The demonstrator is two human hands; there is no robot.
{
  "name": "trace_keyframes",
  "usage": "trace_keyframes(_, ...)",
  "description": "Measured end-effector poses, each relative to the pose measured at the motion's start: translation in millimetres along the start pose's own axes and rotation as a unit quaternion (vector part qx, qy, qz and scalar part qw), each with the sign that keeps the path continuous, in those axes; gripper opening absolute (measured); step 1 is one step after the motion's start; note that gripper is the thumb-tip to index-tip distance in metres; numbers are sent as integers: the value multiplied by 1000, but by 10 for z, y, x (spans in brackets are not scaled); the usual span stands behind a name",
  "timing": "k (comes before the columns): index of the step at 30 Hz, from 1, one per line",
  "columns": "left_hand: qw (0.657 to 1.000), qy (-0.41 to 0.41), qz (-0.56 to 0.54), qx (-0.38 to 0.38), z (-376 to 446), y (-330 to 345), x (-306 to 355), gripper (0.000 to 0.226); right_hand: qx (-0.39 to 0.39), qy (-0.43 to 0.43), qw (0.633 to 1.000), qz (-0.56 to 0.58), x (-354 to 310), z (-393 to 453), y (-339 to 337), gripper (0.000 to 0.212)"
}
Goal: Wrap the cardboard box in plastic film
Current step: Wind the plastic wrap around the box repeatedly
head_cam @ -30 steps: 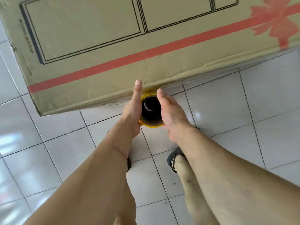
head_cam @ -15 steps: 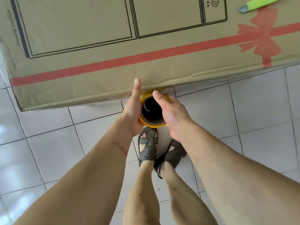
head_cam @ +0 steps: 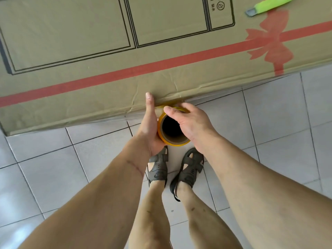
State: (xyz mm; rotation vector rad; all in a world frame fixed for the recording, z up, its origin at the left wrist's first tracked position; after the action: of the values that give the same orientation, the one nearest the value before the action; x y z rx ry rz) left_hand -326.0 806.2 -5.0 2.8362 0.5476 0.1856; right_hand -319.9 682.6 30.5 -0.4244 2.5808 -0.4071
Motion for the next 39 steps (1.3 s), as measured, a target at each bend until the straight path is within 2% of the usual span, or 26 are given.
trace_keyframes(2,999,10,45,21,-11,59,0,117,13,0,1000,-9,64,10,-76,79)
trace_keyframes(5,989,67,84,97,-3,108,83,100,6,61,997,56,223,-56,-95,75)
trace_keyframes(7,994,54,55,73,20,180,75,94,-2,86,991,105,268,-65,-54,72)
trace_keyframes(12,1000,9,-3,5,47,243,-84,114,29,57,995,79,136,22,-219,71)
trace_keyframes(15,999,10,28,38,48,302,-73,112,15,55,994,96,159,14,-263,70)
trace_keyframes(17,994,45,60,82,104,259,-36,103,3,63,990,129,184,-18,-241,68)
trace_keyframes(22,997,23,68,23,93,327,-6,99,12,60,989,131,237,-52,-210,70)
trace_keyframes(26,995,19,92,21,88,378,31,90,17,81,982,171,263,-77,-177,69)
trace_keyframes(28,994,19,110,14,78,392,64,87,13,90,980,177,263,-93,-134,62)
trace_keyframes(31,994,16,106,17,56,409,64,94,7,95,977,192,326,-91,-103,34)
trace_keyframes(32,995,17,94,21,47,426,42,97,5,94,978,187,319,-83,-138,34)
trace_keyframes(34,998,22,53,26,68,456,-52,101,1,83,985,149,261,-56,-275,51)
trace_keyframes(36,999,31,3,30,92,499,-190,105,-10,56,994,93,214,11,-431,58)
trace_keyframes(39,998,22,-60,27,110,528,-398,116,-34,13,998,-47,144,102,-543,68)
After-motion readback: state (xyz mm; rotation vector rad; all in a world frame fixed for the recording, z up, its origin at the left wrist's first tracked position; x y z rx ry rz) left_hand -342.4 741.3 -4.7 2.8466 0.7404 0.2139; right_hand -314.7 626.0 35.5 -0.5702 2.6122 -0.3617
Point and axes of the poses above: each hand's wrist, its own z-axis towards the middle knuckle, its own y-axis out of the palm, x = y × z, the point moved 6 cm from there along z, towards the middle knuckle, and after that the axes turned 15 degrees about -z, right-handed, at the moved point
